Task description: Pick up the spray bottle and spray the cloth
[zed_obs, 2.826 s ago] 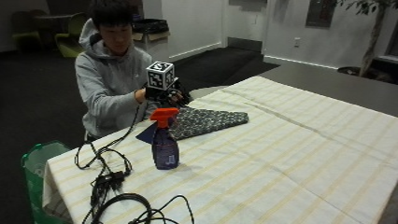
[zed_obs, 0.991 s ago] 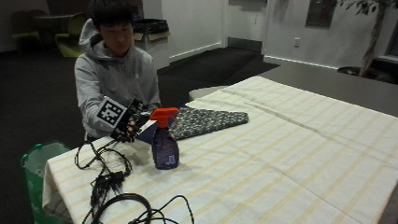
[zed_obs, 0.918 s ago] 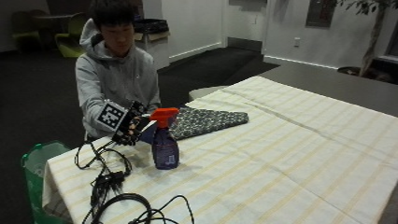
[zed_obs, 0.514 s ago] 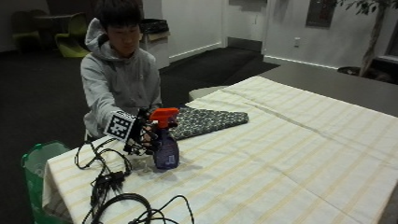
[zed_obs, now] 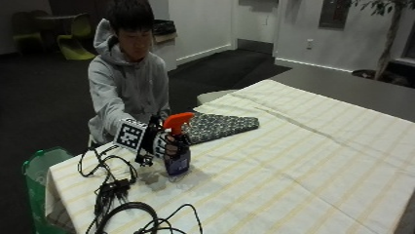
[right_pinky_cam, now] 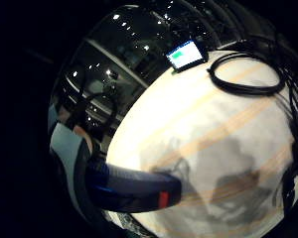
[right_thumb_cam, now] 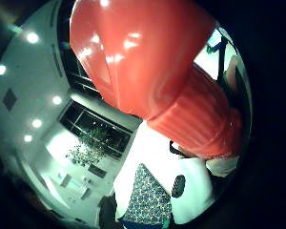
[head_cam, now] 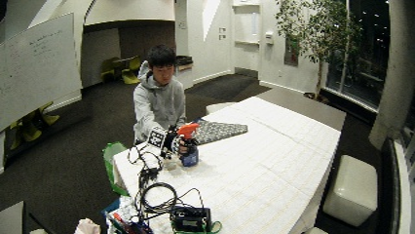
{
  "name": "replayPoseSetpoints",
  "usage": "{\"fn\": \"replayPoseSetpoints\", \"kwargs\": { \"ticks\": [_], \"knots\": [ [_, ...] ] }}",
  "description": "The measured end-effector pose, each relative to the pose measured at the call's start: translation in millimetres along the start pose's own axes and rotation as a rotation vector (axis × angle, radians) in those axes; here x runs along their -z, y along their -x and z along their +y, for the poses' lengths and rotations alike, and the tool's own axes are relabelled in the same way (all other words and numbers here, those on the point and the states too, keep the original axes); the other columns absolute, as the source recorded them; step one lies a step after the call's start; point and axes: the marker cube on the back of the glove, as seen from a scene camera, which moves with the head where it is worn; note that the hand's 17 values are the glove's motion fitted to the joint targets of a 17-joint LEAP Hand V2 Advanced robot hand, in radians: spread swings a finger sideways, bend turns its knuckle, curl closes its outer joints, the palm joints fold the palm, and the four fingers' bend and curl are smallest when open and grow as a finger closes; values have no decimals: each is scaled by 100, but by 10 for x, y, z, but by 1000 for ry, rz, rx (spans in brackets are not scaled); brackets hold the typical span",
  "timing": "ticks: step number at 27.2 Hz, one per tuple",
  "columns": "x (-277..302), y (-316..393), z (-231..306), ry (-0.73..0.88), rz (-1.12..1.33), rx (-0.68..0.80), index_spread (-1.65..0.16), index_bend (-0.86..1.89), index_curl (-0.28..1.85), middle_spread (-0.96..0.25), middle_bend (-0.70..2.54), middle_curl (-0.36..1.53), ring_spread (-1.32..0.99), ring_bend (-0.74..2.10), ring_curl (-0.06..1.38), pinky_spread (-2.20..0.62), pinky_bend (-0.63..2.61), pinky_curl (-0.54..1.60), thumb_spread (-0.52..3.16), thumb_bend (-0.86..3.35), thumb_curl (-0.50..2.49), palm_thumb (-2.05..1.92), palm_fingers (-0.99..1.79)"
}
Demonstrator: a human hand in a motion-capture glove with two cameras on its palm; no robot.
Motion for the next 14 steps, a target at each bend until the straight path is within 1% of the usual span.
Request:
{"fn": "replayPoseSetpoints", "kwargs": {
  "ticks": [2, 5, 10, 14],
  "knots": [
    [-34, 14, -26, 50, 19, 66, -23, 29, 36, -12, 47, 43, -16, 62, 39, -22, 50, 38, 51, -1, 52, 100, 133],
    [-105, 126, -32, 134, 86, 204, -23, 31, 39, -13, 51, 44, -17, 62, 40, -25, 47, 38, 41, -1, 55, 103, 136],
    [-253, 597, 63, 228, 225, 274, -23, 32, 42, -14, 52, 46, -16, 65, 42, -27, 47, 38, 30, -3, 58, 104, 138],
    [-355, 1022, 136, 287, 288, 435, -23, 32, 45, -14, 53, 47, -16, 65, 43, -28, 47, 39, 23, -3, 61, 104, 138]
  ]
}}
